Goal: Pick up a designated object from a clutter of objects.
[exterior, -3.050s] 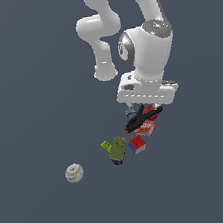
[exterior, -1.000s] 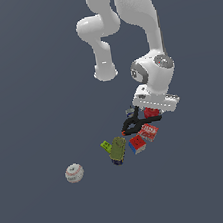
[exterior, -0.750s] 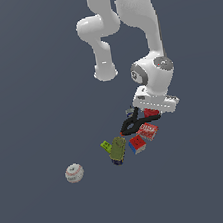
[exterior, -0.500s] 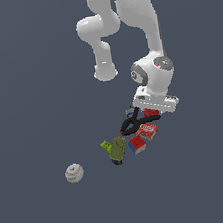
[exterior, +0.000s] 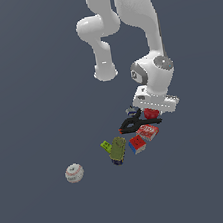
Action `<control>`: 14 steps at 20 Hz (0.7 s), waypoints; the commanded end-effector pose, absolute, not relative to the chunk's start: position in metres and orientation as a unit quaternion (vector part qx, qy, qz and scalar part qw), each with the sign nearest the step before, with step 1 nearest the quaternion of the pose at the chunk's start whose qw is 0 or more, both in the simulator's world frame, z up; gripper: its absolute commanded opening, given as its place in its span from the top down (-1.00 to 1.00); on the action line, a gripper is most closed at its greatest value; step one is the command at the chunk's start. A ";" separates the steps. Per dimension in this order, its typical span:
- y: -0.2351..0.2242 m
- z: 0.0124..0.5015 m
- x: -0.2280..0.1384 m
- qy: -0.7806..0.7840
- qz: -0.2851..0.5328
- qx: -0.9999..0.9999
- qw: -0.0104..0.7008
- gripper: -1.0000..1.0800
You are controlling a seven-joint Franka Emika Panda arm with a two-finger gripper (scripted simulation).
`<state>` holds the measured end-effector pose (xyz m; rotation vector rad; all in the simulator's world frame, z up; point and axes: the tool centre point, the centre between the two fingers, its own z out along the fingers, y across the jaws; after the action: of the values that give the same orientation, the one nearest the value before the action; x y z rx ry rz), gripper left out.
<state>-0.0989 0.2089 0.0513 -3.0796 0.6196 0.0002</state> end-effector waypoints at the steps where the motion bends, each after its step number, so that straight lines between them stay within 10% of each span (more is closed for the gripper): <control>1: 0.207 0.057 -0.095 0.198 -0.001 -0.980 0.001 1.00; 14: 0.178 0.135 -0.058 0.197 0.000 -0.980 0.002 1.00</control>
<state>-0.0647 0.1823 0.1212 -3.0787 0.6183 0.0037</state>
